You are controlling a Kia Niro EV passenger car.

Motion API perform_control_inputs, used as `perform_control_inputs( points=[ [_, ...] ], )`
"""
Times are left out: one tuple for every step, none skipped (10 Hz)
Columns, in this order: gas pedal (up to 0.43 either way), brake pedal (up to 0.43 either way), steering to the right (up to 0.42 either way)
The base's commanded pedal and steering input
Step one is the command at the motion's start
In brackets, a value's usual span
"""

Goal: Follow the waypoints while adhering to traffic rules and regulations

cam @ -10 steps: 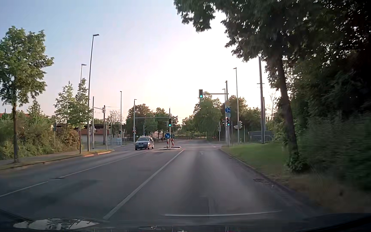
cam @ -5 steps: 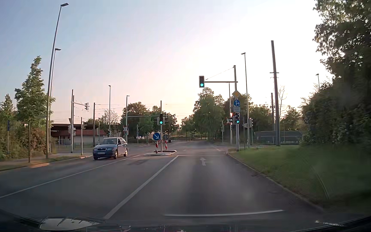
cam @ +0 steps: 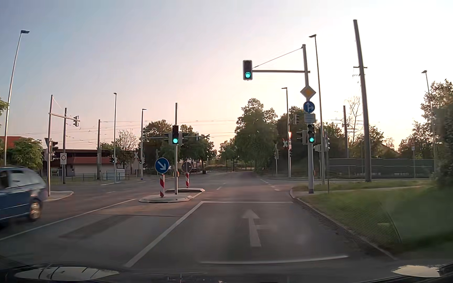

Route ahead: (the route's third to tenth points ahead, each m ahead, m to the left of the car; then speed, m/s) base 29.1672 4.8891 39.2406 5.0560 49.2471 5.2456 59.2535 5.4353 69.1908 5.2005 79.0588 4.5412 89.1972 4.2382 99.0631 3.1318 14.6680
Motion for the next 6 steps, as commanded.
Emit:
perform_control_inputs(
  points=[
    [0.228, 0.012, -0.001],
    [0.24, 0.012, -0.001],
    [0.24, 0.018, -0.001],
    [0.24, 0.018, -0.001],
    [0.24, 0.012, -0.001],
    [0.24, 0.018, -0.001]
  ],
)
